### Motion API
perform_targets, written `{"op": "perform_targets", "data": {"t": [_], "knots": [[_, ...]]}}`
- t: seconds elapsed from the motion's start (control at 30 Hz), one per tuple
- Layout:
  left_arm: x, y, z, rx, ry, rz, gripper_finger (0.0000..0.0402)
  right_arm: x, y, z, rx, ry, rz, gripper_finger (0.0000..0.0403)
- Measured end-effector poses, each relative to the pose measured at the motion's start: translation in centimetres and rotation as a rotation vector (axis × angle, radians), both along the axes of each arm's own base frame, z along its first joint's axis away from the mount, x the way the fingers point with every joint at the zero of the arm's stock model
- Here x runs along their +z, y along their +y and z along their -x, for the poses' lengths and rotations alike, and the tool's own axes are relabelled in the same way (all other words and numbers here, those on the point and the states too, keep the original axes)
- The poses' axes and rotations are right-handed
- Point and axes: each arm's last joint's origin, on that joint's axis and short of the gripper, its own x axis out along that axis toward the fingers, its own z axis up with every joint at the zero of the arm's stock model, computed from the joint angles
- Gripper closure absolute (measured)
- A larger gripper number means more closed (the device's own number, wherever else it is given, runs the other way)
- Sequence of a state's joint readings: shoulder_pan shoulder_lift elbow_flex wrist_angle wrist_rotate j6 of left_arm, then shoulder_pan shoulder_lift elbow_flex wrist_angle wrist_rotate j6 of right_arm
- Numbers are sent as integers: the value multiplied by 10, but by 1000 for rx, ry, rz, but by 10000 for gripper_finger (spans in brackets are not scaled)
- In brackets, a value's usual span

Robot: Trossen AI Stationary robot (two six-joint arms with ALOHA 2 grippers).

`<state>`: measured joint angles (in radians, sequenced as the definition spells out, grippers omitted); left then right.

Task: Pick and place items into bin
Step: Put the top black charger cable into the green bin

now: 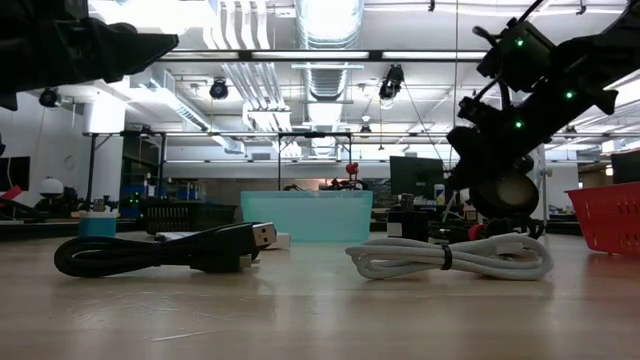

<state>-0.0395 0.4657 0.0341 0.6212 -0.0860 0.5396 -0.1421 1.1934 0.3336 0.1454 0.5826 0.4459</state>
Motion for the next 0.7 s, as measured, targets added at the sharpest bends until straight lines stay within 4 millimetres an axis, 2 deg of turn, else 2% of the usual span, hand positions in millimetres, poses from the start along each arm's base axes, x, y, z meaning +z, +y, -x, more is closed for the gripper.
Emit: {"op": "perform_targets", "data": {"t": [0.7], "knots": [[1,0,-3,0,-13,0,283,-10,2,7,-12,36,-168,305]]}}
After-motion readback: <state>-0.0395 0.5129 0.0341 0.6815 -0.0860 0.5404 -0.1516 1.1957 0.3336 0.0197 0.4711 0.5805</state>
